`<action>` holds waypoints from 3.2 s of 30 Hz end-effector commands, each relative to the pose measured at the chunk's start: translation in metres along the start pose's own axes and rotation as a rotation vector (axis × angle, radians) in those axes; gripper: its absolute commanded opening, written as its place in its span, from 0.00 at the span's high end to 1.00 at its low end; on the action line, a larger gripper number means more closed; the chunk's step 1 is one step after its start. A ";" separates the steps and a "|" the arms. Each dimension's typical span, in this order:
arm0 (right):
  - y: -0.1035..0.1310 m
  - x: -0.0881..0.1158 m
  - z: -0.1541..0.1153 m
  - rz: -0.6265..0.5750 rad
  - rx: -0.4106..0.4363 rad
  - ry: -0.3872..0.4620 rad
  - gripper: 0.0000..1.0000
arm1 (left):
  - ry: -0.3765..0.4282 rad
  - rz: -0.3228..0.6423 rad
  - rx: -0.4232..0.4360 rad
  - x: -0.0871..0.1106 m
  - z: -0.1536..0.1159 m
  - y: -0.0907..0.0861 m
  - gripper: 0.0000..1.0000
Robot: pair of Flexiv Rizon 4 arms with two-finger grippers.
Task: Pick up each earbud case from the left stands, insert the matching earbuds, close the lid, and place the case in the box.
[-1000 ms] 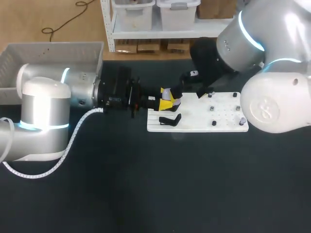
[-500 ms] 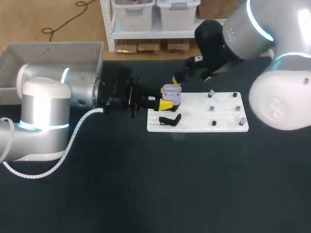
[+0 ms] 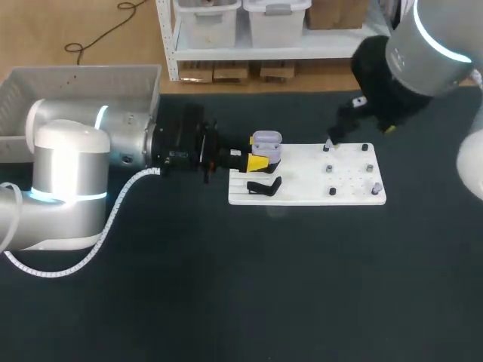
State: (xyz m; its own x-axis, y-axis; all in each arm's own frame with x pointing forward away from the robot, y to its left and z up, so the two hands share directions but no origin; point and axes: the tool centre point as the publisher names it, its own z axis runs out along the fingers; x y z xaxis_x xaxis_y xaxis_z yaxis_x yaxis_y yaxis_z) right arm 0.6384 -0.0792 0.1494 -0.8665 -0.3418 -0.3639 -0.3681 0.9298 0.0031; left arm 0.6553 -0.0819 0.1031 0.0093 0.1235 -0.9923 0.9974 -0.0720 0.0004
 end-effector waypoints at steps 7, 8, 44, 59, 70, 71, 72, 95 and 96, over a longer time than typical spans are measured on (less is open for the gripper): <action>-0.033 0.045 0.018 -0.060 0.202 0.114 0.00 | -0.001 0.002 -0.005 0.000 0.000 -0.001 1.00; -0.035 0.047 0.020 -0.061 0.202 0.126 0.00 | -0.001 0.002 -0.005 0.000 0.000 -0.001 1.00; -0.049 0.068 0.106 -0.003 0.229 0.254 0.48 | -0.001 0.002 -0.005 0.000 0.000 -0.001 1.00; -0.057 0.063 0.114 0.006 0.278 0.190 0.53 | -0.001 0.002 -0.005 0.000 0.000 -0.001 1.00; -0.057 0.057 0.119 -0.014 0.292 0.182 0.56 | -0.001 0.002 -0.005 0.000 0.000 -0.001 1.00; -0.057 0.057 0.119 -0.014 0.292 0.182 0.56 | -0.001 0.002 -0.005 0.000 0.000 -0.001 1.00; -0.057 0.057 0.119 -0.015 0.292 0.183 0.57 | -0.001 0.002 -0.005 0.000 0.000 -0.001 1.00; -0.057 0.061 0.125 -0.041 0.301 0.184 0.60 | -0.001 0.002 -0.005 0.000 0.000 -0.001 1.00; -0.057 0.061 0.125 -0.042 0.301 0.184 0.61 | -0.001 0.002 -0.005 0.000 0.000 -0.001 1.00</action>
State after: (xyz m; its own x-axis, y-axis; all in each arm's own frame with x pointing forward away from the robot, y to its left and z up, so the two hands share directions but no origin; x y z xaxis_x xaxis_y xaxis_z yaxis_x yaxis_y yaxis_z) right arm 0.6486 -0.1362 0.0115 -0.9096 -0.3741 -0.1807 -0.3140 0.9038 -0.2907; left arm 0.6553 -0.0819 0.1032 0.0093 0.1236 -0.9923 0.9974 -0.0719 0.0004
